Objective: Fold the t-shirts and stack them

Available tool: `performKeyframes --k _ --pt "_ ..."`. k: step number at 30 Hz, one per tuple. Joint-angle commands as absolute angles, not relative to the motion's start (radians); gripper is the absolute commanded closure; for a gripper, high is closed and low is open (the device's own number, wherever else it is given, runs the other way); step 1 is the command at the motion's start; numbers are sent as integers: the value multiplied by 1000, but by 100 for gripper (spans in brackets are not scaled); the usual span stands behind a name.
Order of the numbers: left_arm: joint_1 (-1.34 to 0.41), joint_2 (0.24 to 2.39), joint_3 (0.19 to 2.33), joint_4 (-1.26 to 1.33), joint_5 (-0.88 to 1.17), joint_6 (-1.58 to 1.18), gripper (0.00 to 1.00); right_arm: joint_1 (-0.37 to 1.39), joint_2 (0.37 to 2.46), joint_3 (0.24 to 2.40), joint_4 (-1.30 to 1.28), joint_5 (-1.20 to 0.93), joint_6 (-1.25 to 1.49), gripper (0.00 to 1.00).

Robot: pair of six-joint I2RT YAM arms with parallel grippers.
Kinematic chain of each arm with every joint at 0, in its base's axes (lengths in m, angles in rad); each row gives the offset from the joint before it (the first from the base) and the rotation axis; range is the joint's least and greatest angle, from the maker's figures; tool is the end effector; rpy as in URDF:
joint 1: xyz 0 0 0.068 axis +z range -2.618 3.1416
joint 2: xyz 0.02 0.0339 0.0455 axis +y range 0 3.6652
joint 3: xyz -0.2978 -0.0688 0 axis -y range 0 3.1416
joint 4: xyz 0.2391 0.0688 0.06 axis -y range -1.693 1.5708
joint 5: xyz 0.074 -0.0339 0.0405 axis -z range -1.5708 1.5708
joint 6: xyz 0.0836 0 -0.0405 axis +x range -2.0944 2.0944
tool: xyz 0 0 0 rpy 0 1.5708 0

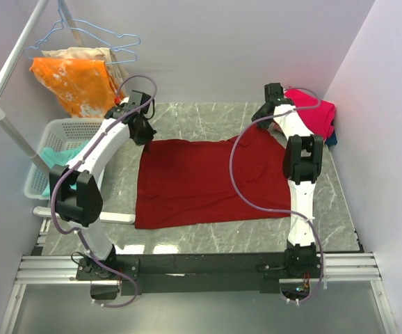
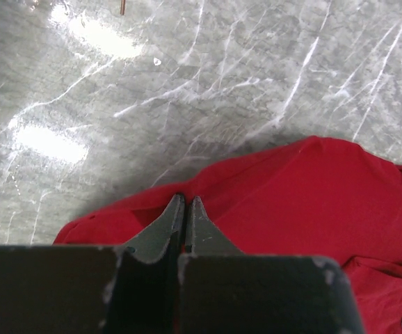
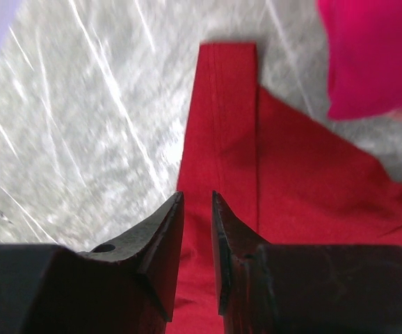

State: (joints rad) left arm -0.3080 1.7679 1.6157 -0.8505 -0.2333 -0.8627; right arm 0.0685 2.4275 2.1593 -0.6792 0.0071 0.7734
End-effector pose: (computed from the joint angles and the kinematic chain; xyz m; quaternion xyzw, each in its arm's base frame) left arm 0.3940 -0.1051 0.2977 -0.2924 0.9080 -0.0607 0.2937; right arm 0.5822 0.0393 0.1751 0.3296 0.8929 0.1222 0.2813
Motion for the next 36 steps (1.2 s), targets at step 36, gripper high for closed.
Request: performKeyframes --k 36 --pt "-304 1733 1681 -857 -227 -828 99 5 2637 2491 -716 210 844 58"
